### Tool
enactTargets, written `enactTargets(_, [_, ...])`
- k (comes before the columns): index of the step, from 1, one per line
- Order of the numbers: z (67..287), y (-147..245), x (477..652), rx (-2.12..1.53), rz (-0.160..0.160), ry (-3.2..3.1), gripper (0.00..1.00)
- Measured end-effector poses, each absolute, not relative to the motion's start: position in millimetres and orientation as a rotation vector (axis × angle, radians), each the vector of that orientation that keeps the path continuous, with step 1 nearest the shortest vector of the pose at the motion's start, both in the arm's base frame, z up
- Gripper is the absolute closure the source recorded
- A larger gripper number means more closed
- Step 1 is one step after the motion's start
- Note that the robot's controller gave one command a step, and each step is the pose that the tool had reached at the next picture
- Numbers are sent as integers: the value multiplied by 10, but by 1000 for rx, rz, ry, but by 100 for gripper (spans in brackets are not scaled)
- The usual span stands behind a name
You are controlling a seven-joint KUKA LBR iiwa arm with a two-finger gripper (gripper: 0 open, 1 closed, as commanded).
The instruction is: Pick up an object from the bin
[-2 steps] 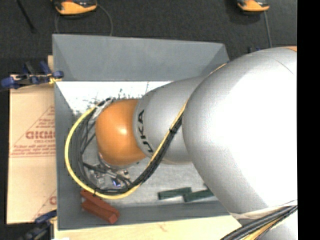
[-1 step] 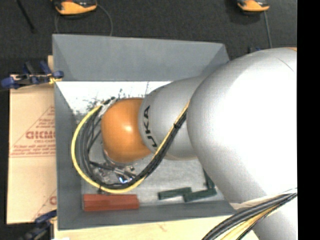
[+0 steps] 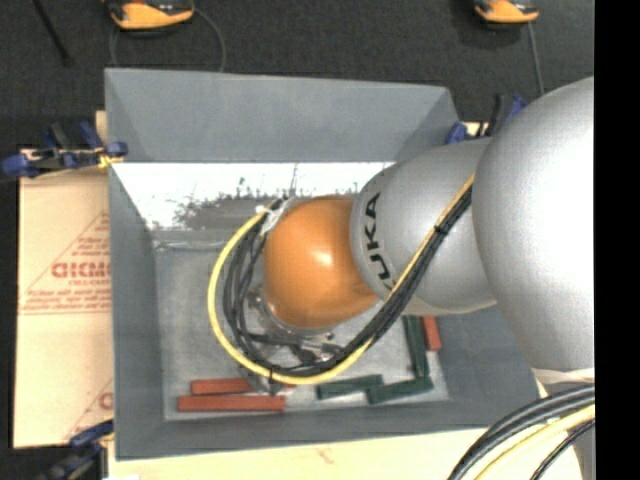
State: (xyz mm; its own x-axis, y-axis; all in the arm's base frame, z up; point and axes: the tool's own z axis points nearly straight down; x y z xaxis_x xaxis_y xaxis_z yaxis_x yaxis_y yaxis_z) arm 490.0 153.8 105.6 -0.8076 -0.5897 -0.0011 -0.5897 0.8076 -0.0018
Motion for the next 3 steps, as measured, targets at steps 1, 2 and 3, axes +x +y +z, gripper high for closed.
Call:
enactTargets(1, [1053,1548,4898,-972,0,2986,0])
enactTargets(2, [721,1572,4819,-838,-1,3011,0])
enactTargets(3, [731,1566,4788,-838,-2,3026,100])
